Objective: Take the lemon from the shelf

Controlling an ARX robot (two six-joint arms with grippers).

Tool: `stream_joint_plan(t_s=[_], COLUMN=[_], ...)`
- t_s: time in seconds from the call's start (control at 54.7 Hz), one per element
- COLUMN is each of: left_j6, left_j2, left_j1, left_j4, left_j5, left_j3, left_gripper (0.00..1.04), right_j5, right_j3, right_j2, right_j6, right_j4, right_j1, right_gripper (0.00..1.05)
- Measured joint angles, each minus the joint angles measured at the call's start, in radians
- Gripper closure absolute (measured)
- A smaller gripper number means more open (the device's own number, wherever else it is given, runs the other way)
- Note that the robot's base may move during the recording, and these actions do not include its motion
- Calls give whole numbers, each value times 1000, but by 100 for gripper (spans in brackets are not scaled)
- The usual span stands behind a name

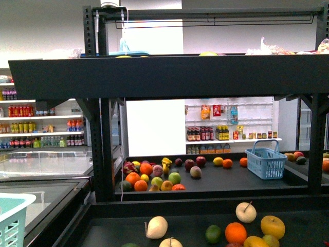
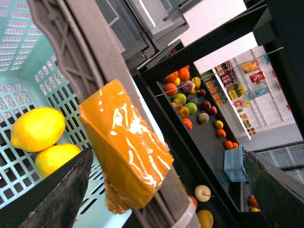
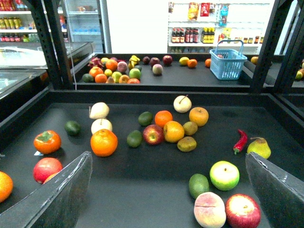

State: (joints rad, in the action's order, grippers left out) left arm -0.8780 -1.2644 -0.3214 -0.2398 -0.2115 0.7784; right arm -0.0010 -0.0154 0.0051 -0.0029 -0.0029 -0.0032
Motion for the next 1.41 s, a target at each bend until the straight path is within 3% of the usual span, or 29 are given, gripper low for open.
stream_joint_plan(t_s=[0.566,0.859,1.005,1.151,1.224,1.279,1.334,1.407], left_j6=[101,350,615,822,843,856,860,864], left_j2=[83,242,411,638,743,862,941,991], left_j1=[3,52,162,374,449,555,634,639], left_j4=[96,106,79,81,224,333,336,321], left_j5=[34,183,321,506,421,484,541,520], left_j3=[-13,-46,-123,-212,-221,-285,-359,-421], left_gripper=[8,8,8,8,19,32,43,55], right_j5=[0,0,0,0,0,0,1,-1], right_j3=[0,0,0,0,0,0,0,0], right_j2=[0,0,0,0,0,0,0,0], right_j6=[0,0,0,0,0,0,0,0], right_j4=[0,0,0,0,0,0,0,0], right_j1=[0,0,0,0,0,0,0,0], right_gripper=[8,8,8,8,8,8,8,8])
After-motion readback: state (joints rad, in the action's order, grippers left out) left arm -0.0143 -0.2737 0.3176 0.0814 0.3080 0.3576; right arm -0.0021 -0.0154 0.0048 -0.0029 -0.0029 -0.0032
